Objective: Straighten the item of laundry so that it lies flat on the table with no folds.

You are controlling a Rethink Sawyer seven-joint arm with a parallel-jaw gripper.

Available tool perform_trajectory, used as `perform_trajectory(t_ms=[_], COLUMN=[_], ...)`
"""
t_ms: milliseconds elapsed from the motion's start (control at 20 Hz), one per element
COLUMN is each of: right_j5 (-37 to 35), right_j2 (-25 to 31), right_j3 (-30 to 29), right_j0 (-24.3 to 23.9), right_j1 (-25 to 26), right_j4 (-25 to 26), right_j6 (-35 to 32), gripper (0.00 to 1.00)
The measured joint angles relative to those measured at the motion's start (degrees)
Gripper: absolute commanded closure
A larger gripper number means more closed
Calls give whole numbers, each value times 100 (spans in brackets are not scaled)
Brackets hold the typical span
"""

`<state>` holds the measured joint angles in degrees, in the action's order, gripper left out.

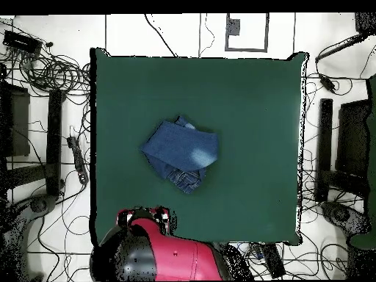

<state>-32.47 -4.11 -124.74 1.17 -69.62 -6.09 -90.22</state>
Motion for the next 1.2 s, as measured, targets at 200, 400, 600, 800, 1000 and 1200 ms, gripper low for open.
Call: perform_trajectory(t_ms=[200,400,600,800,1000,1200], right_j5=[92,538,873,1206,1396,1595], right_j2=[-27,-39,-62,-58,-56,-55], right_j3=[-21,-43,-46,-47,-46,-46], right_j0=[-12,-77,-88,-248,-463,-656], right_j1=[91,411,699,1098,1403,1734], right_j4=[-12,-14,-7,-6,-6,-8], right_j6=[0,0,0,0,0,0], gripper=[0,0,0,0,0,0])
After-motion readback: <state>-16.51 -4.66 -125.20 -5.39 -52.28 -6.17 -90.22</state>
